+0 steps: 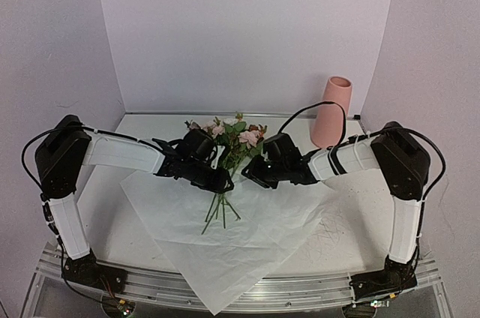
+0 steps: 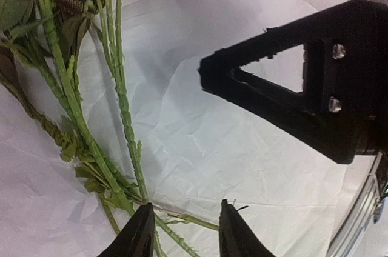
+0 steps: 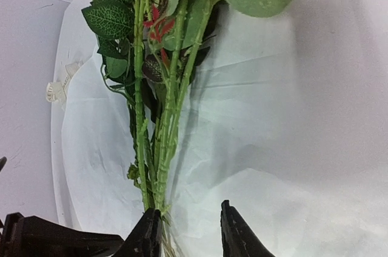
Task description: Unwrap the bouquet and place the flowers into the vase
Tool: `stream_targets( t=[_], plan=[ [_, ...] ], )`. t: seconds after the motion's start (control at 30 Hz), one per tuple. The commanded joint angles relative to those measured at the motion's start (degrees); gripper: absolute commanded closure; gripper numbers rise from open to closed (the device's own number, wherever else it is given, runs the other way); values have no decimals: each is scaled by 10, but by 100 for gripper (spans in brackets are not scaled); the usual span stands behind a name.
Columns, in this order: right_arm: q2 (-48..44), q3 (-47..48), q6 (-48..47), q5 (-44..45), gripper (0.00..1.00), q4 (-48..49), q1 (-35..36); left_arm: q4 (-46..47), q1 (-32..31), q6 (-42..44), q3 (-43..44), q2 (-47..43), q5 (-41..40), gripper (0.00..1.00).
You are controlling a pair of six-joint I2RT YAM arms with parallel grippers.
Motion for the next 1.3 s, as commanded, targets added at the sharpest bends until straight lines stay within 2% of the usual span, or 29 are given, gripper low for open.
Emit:
stream_targets(
  t=[0.0, 0.2, 0.3, 0.4, 0.63, 0.97, 1.03, 1.07, 1.1, 1.27],
  plan=[
    [-73, -64, -15, 60, 65, 26, 1, -45, 2, 38, 57, 12, -58, 65],
    [-126, -121, -23, 86, 66, 30, 0, -73, 2, 52, 106, 58, -53, 65],
    [-141, -138, -23, 92, 66, 31, 0, -76, 2, 53, 119, 74, -56, 69],
    [-146, -145, -21, 91, 66, 37, 0, -77, 2, 53, 128, 87, -65, 72],
    [-148, -154, -22, 85, 66, 45, 0, -81, 2, 57, 139, 106, -73, 71],
    [-147, -165, -16, 83, 67, 55, 0, -94, 2, 60, 157, 138, -67, 79],
    [-147, -166, -16, 82, 67, 56, 0, -101, 2, 61, 162, 142, -70, 84],
    [-148, -166, -16, 82, 67, 56, 0, -103, 2, 62, 164, 143, -67, 95],
    [-149, -168, -17, 83, 67, 56, 0, -104, 2, 63, 164, 139, -63, 98],
    [-164, -175, -22, 85, 68, 57, -7, -103, 2, 73, 165, 104, -50, 100]
  ],
)
